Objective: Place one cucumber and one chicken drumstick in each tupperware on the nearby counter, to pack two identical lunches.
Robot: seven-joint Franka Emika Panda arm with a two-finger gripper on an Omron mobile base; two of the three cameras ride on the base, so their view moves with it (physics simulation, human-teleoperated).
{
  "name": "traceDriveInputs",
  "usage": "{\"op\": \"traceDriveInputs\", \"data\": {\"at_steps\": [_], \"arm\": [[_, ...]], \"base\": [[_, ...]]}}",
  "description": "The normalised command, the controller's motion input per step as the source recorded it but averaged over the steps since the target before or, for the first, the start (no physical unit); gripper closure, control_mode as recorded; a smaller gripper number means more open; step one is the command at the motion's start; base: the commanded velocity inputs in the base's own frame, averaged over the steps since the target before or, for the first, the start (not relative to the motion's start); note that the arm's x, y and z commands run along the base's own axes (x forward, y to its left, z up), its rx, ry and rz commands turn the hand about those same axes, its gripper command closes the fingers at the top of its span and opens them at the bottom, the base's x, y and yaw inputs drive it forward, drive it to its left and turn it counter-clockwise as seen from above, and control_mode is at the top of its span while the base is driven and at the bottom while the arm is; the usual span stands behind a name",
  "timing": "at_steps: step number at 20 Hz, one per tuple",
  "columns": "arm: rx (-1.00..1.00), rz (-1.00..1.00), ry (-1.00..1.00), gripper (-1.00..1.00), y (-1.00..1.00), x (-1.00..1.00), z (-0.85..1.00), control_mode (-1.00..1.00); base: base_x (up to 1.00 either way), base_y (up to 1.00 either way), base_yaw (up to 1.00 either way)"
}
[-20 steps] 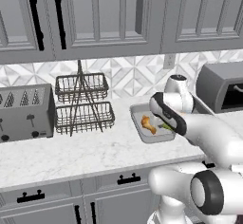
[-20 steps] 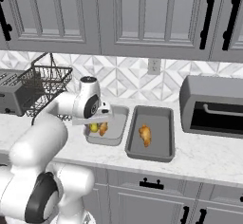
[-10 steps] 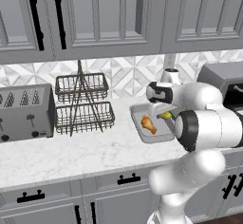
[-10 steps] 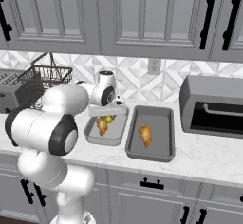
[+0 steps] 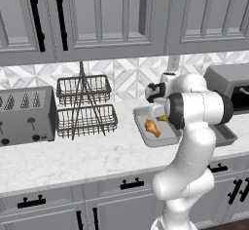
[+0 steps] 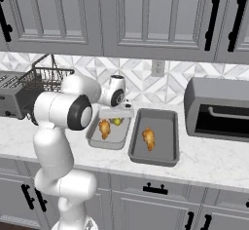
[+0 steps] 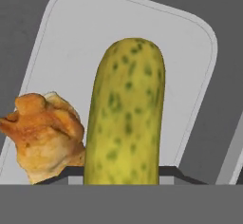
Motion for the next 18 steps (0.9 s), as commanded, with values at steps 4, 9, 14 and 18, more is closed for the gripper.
{"op": "traceDriveInputs", "data": {"at_steps": [4,9,14,18], "arm": [[0.00,0.00,-0.07,1.00,0.00,-0.01,-0.23,-1.00],[0.00,0.00,-0.06,1.00,0.00,-0.01,-0.22,-1.00],[0.00,0.00,-0.02,1.00,0.00,0.00,-0.29,-1.00],[0.00,0.00,0.00,1.00,0.01,0.00,0.00,-1.00]], "base": [[0.00,0.00,0.00],[0.00,0.00,0.00],[0.00,0.00,0.00],[0.00,0.00,0.00]]}}
